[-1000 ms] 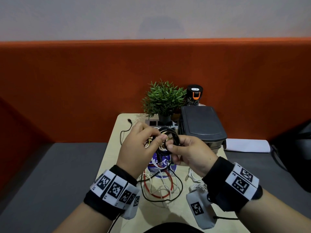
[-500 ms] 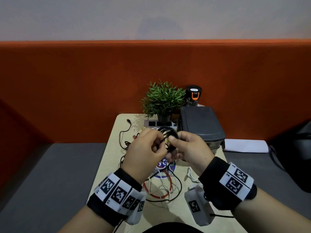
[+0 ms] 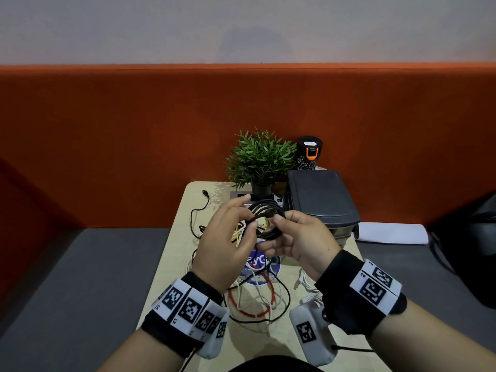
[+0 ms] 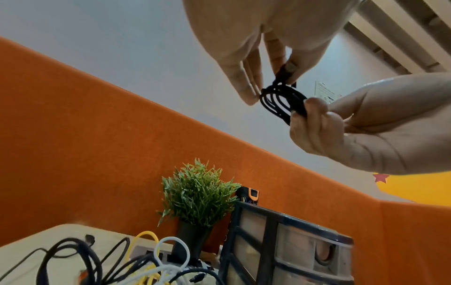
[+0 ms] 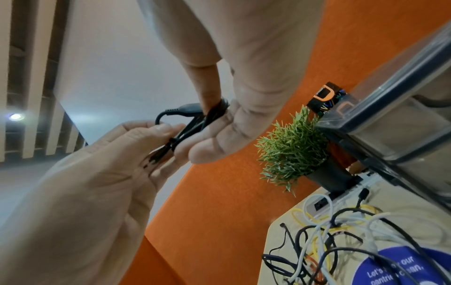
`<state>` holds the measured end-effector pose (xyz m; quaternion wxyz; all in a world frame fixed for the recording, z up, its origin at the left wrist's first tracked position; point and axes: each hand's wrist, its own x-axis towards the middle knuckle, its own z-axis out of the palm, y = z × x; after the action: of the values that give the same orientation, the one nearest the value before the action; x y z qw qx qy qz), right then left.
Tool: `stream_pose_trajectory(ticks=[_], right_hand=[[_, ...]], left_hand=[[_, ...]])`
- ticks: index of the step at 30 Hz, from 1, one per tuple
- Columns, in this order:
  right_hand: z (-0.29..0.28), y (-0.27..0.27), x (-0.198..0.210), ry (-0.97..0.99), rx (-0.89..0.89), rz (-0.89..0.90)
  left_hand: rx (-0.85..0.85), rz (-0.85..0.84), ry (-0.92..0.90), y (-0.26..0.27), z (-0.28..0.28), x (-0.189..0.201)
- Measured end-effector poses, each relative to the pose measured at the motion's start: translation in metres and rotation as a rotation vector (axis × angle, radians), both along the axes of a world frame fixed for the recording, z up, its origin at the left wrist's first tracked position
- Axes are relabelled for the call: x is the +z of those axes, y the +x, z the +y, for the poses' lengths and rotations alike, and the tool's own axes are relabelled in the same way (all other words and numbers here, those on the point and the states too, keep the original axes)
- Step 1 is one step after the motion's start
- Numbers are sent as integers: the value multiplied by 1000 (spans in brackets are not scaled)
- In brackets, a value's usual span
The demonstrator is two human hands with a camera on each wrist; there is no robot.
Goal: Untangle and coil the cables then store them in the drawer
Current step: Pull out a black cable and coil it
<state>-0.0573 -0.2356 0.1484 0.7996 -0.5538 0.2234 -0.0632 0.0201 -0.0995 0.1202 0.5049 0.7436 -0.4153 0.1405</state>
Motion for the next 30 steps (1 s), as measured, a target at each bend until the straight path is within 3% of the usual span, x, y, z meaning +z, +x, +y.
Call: stream_pose_trajectory(ticks=[7,14,17,24,30], right_hand=[[-3,-2,1,20,68,-70],[-4,-5,0,-240,115,-100],[-1,-5,0,-308,143,-100],[-4,-8,-2,-443,135,-78],[-10,-10,0,-600,122,-47]], left_hand=[[-101,200,-162,-1,4,1],[3,541,-281,3,-4,14],[28,608,-318,6,-6,20],[31,543,-9,10,-1,19],[-150,645,137,13,3,23]])
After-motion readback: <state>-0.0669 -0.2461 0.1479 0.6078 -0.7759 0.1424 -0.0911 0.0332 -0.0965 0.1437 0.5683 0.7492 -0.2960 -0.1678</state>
